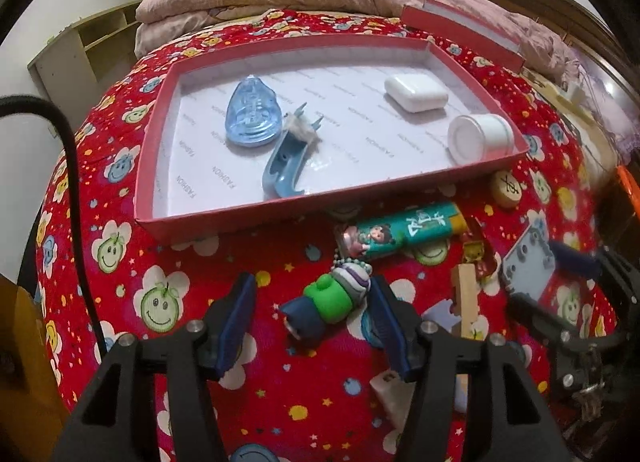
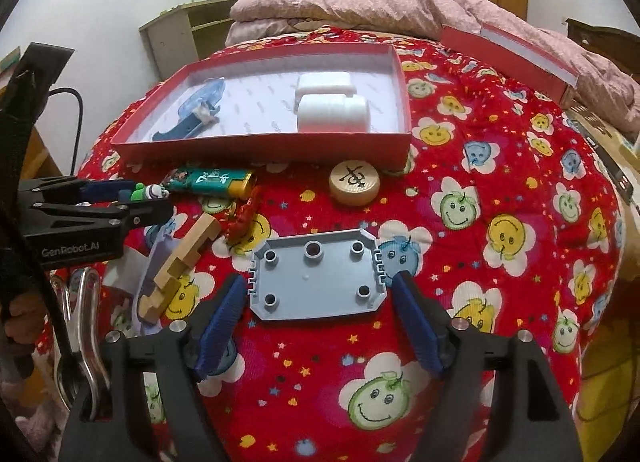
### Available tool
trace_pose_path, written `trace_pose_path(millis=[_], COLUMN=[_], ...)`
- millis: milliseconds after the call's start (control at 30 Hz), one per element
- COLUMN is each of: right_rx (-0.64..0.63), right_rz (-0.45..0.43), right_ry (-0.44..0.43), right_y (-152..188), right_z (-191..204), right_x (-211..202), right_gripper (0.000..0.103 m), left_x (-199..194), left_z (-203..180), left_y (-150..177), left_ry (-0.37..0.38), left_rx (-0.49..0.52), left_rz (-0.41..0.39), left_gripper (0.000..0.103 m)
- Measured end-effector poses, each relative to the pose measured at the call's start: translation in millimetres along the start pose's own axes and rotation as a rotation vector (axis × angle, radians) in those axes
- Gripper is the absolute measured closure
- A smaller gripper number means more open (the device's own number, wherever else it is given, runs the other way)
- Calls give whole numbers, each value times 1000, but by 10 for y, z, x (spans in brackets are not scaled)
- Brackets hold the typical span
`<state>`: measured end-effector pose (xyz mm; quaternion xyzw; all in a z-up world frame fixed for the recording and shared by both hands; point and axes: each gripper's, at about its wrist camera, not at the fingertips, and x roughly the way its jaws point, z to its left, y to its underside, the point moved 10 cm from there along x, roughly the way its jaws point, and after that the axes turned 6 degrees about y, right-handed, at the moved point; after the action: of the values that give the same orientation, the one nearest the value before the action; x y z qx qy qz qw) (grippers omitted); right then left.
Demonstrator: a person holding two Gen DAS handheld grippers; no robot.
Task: Organize rigid objects
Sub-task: 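Grasp grey plastic plate with right tool while left tool approaches green figurine, then close left tool on green figurine while right tool lifts the grey plate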
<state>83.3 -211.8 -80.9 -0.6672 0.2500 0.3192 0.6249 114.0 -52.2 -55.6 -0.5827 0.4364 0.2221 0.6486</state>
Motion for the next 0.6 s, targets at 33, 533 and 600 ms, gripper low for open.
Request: trace_pose_path(millis=[33,533,600], right_rx=[0,-20,-21], right_rz=[1,9,12], right_ry=[8,64,64], right_y=[-2,-33,-46], right_z=[2,17,23], right_x=[3,28,45], right_gripper=[26,31,31], left_x=[1,-41,-45], left_z=[0,-40,-39], left_y=[1,14,15], left_ry=[-2,25,26], left_rx=[-3,-7,-4], left_rz=[1,-10,-6], left_gripper=[42,60,60])
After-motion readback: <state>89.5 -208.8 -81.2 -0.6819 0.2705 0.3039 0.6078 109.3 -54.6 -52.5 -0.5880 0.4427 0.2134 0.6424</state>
